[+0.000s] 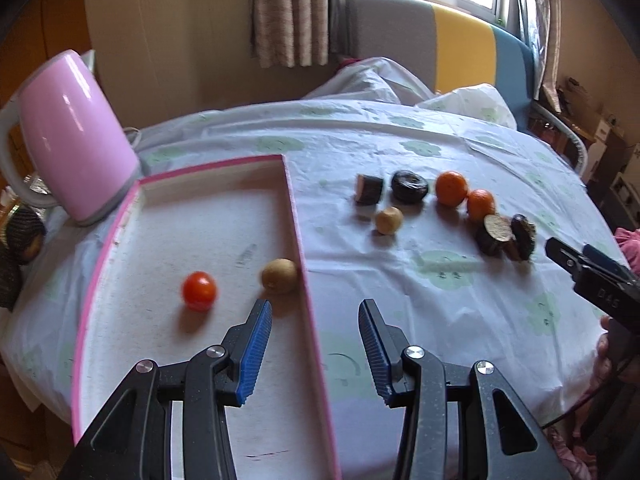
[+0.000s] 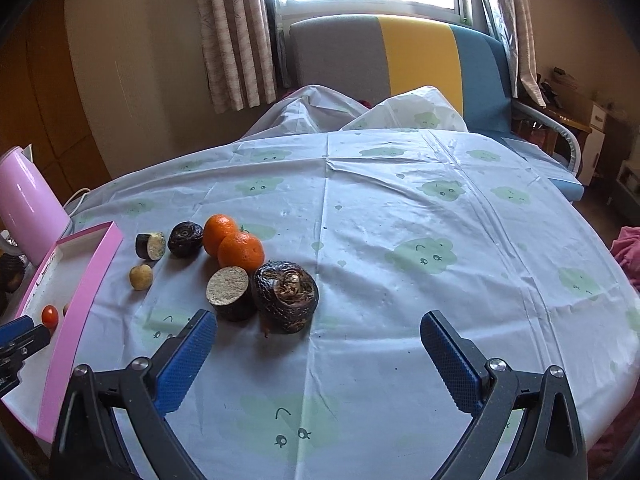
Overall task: Organize fruits
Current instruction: 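Open both tools and withdraw them from the tray back toward the produce, then grasp the dark taro-like bulb with the right tool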
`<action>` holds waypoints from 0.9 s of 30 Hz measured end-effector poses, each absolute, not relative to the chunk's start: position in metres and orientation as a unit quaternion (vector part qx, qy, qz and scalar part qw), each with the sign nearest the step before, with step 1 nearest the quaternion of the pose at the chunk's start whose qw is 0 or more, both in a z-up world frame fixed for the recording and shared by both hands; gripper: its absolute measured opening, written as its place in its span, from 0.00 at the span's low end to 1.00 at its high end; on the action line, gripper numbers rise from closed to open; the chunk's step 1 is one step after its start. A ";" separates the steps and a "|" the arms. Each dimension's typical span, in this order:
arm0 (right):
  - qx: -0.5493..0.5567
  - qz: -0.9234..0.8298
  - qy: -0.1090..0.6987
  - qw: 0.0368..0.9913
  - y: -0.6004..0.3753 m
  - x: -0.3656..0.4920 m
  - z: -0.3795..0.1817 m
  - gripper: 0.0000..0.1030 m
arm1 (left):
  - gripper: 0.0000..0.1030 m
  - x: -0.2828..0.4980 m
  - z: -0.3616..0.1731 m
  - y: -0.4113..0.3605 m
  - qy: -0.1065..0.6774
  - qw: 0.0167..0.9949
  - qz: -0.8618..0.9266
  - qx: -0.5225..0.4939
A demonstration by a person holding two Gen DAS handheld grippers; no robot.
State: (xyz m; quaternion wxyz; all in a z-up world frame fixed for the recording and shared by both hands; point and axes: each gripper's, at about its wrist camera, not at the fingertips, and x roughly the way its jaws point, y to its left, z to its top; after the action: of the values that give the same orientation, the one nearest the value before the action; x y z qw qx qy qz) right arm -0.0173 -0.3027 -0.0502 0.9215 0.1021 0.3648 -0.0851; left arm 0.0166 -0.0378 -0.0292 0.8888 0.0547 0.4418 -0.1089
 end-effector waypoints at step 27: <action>0.075 0.027 0.399 0.914 -0.312 0.022 -0.073 0.79 | 0.44 0.046 -0.038 -0.138 0.473 0.837 -0.272 0.049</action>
State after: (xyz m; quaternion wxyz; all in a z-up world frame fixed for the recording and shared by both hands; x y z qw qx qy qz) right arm 0.0223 -0.3124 -0.0732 0.9137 0.0747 0.3985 0.0272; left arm 0.0458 -0.1384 -0.0383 0.8367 0.0486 0.4729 -0.2720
